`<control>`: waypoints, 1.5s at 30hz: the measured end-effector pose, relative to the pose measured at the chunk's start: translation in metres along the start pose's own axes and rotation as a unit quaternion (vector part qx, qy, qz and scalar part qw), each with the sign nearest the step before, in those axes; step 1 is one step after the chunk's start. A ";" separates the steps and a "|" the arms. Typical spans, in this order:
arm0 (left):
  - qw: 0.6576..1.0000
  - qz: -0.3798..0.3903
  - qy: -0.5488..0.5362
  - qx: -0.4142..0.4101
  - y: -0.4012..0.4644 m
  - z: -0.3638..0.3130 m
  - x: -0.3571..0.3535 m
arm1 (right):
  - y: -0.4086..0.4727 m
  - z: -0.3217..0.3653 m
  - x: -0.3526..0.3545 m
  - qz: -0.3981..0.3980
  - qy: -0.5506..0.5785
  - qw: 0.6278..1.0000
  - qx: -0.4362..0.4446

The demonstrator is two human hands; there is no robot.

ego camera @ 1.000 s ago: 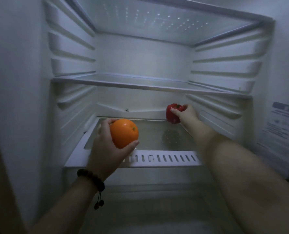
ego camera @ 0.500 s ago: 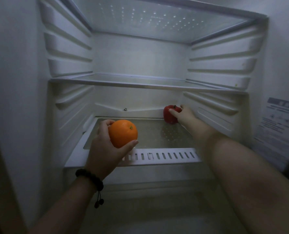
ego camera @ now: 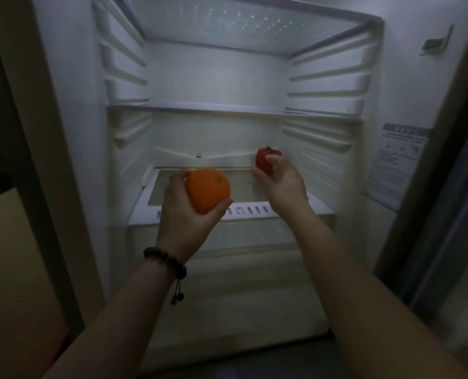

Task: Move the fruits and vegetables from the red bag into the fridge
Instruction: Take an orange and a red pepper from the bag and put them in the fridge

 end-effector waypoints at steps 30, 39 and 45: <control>0.996 0.023 0.041 0.081 -0.101 -0.013 0.062 | -0.141 -0.058 -0.015 -0.100 0.455 0.757 -0.458; 0.997 0.020 0.026 0.065 -0.123 -0.048 0.064 | -0.184 -0.022 0.022 -0.082 0.471 0.760 -0.440; 0.997 0.046 0.014 0.066 -0.141 -0.066 0.055 | -0.215 -0.007 0.042 -0.076 0.466 0.766 -0.437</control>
Point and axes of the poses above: each hand's wrist, its own y-axis towards the middle knuckle, its own x-axis out of the back of the hand, z = x × y, the point moved 1 cm from there along y, towards the middle knuckle, and after that the axes turned 10 degrees about x, right-handed, at the moved point
